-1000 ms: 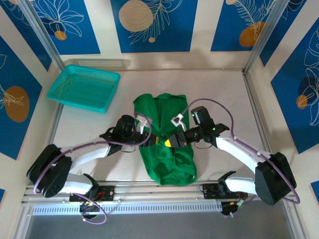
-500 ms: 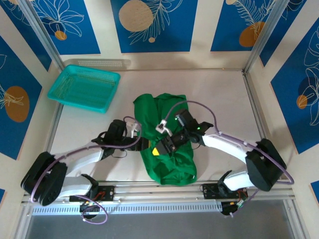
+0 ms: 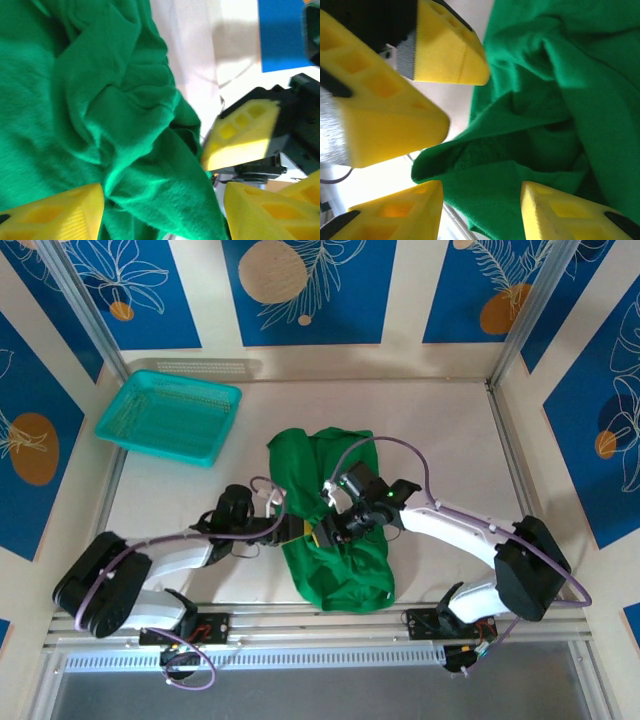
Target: Fold the inside-out t-shirt
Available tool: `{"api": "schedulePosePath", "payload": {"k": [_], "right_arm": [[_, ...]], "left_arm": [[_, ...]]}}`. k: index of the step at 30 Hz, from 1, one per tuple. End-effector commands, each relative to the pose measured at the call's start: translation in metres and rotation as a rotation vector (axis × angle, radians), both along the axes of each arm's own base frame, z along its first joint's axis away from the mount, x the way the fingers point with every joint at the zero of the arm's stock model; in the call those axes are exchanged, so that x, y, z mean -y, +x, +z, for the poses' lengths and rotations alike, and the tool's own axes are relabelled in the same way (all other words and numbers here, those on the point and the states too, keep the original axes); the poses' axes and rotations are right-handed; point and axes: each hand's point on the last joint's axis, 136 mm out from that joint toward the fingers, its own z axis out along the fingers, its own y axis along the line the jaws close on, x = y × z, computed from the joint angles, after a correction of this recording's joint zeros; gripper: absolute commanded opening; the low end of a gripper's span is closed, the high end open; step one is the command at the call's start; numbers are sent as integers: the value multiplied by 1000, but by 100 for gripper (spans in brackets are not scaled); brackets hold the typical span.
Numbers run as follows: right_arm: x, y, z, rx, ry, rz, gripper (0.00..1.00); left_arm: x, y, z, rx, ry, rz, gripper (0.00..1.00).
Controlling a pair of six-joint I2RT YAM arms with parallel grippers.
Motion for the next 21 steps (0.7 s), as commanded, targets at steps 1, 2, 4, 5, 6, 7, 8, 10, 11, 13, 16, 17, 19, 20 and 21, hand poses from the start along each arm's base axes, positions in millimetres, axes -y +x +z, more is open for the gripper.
{"api": "schedulePosePath", "payload": {"k": [1,2,4,5,6,7,8,10,11,13,16,17,19,20,21], "right_arm": [[13,5,-11,-8,-73,-59,46],[11,3,-10,-17,-63,-49,46],[8,3,-9,-26,-50,-42,46],[10,4,-9,-26,-59,-53,46],[13,6,-9,-24,-67,-59,46],[16,7,-8,-19,-68,-60,47],[18,9,-6,-13,-65,-64,48],[24,11,-3,-5,-52,-77,50],[28,13,-2,-6,-45,-93,51],[35,14,-2,-14,-35,-108,51],[38,10,-3,-16,-20,-104,51],[37,8,-4,-25,-13,-104,51],[34,3,-5,-47,6,-94,49],[33,0,-7,-59,14,-87,47],[29,-2,-7,-66,27,-81,46]], "left_arm": [[18,-4,35,47,-184,-101,61],[19,-4,34,37,-200,-106,59],[20,-3,26,10,-206,-103,56],[21,-3,23,4,-209,-100,54],[21,-2,20,-3,-214,-97,53],[21,-1,18,-7,-218,-93,52],[22,0,18,-11,-226,-89,52],[22,1,17,-10,-236,-81,52],[22,2,17,-11,-239,-80,52],[23,2,19,2,-254,-81,52],[23,4,20,6,-259,-78,52],[23,5,19,7,-255,-73,52],[23,6,17,10,-244,-63,52],[22,7,15,12,-236,-58,52],[22,7,15,14,-230,-57,52]]}}
